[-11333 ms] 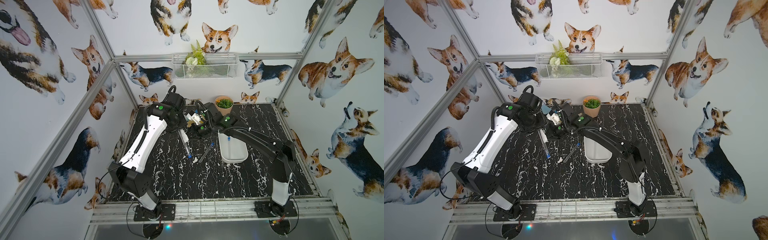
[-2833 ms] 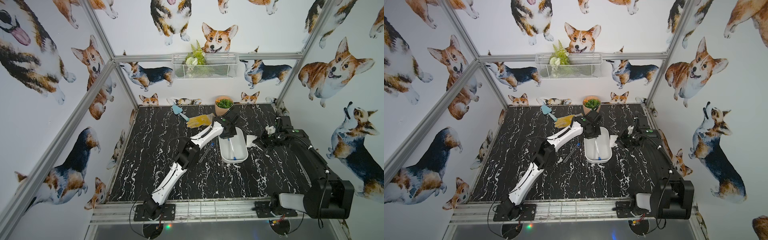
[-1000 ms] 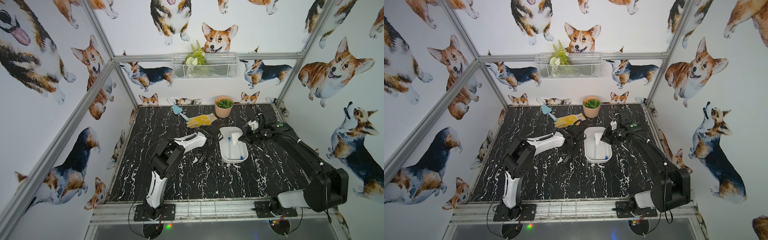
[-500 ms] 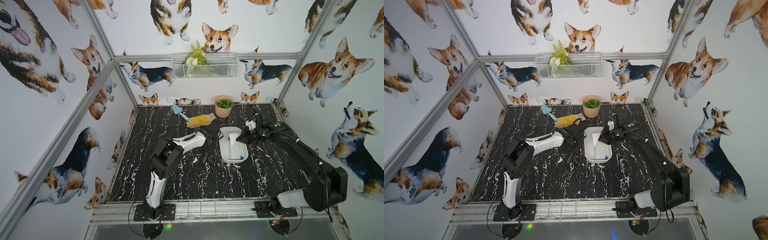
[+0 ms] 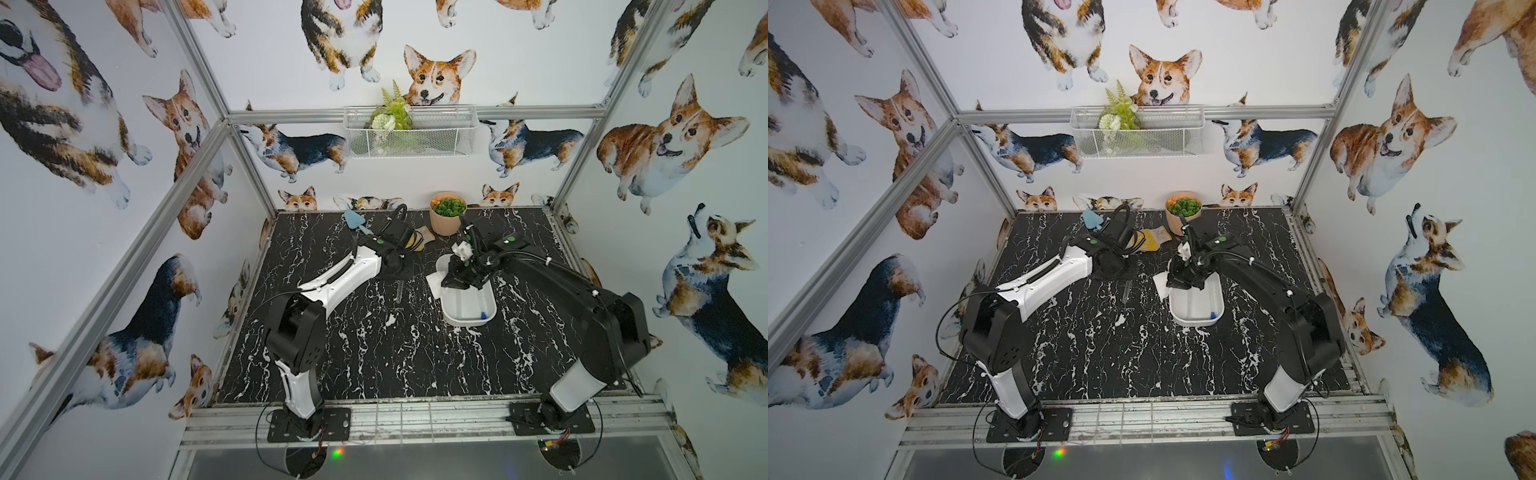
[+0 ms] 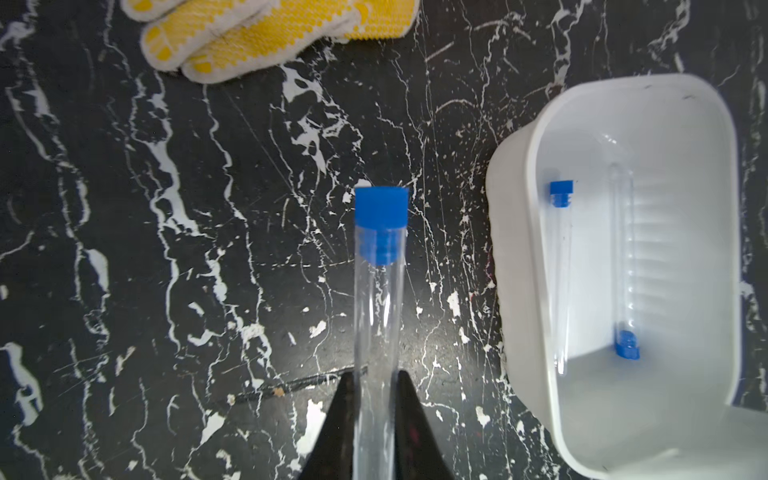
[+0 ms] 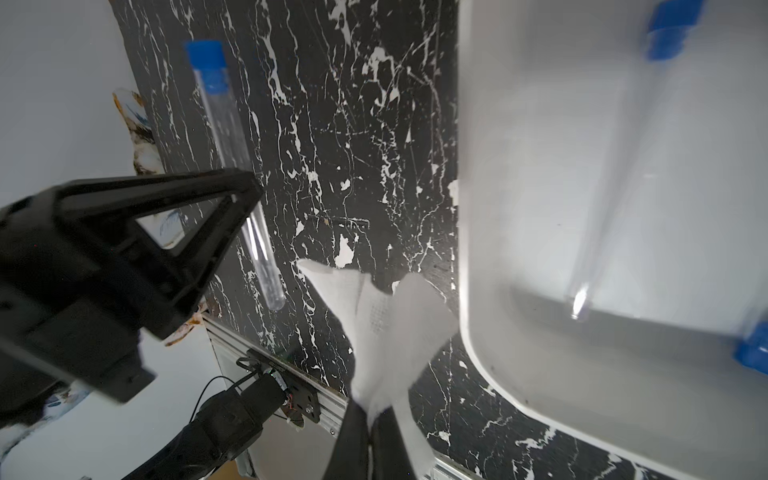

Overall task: Wipe the exteriors of test tubes
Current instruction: Place the cleaning item at the center of the board.

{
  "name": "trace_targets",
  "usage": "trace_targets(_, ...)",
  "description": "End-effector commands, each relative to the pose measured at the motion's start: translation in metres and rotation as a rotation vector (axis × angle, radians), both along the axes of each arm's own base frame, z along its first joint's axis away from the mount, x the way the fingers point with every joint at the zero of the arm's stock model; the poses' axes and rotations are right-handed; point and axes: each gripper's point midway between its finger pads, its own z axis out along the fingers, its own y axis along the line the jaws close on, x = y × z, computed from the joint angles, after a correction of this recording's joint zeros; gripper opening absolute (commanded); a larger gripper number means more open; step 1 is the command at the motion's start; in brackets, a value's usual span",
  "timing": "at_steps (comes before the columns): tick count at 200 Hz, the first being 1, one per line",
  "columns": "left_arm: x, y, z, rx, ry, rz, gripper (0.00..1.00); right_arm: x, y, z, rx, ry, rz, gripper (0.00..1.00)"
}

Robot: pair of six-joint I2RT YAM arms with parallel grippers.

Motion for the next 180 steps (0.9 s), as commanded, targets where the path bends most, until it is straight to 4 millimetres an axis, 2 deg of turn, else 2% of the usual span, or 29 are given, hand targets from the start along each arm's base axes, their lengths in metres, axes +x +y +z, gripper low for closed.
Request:
trace_targets(1, -0.013, 0.006, 0.010, -0.037, 0.047, 0.010, 0.14, -0.010, 0.021, -0.019, -0.028, 0.065, 0.071, 0.00)
trace_targets(23, -0.020, 0.008, 0.021, -0.053, 0.051, 0.009, 0.14, -0.009, 0.042, -0.037, -0.022, 0.116, 0.091, 0.00)
trace_targets(58, -0.031, 0.007, 0.027, -0.100, 0.079, 0.001, 0.14, 0.002, 0.058, -0.042, 0.012, 0.139, 0.073, 0.00)
trace_targets(77, -0.034, 0.005, 0.026, -0.140, 0.106, 0.000, 0.14, 0.003, 0.059, -0.040, 0.005, 0.146, 0.072, 0.31)
trace_targets(87, -0.035, 0.004, 0.026, -0.161, 0.122, 0.000, 0.14, 0.004, 0.059, -0.035, 0.009, 0.139, 0.067, 0.42)
trace_targets(99, -0.035, 0.003, 0.026, -0.183, 0.131, 0.001, 0.14, 0.004, 0.059, -0.028, 0.024, 0.124, 0.058, 0.47)
trace_targets(133, -0.035, -0.001, 0.031, -0.251, 0.161, -0.002, 0.14, 0.009, 0.069, 0.004, 0.157, 0.058, 0.013, 0.49)
trace_targets(180, -0.040, -0.009, 0.037, -0.326, 0.191, -0.013, 0.15, 0.031, 0.086, 0.043, 0.331, -0.028, -0.083, 0.51)
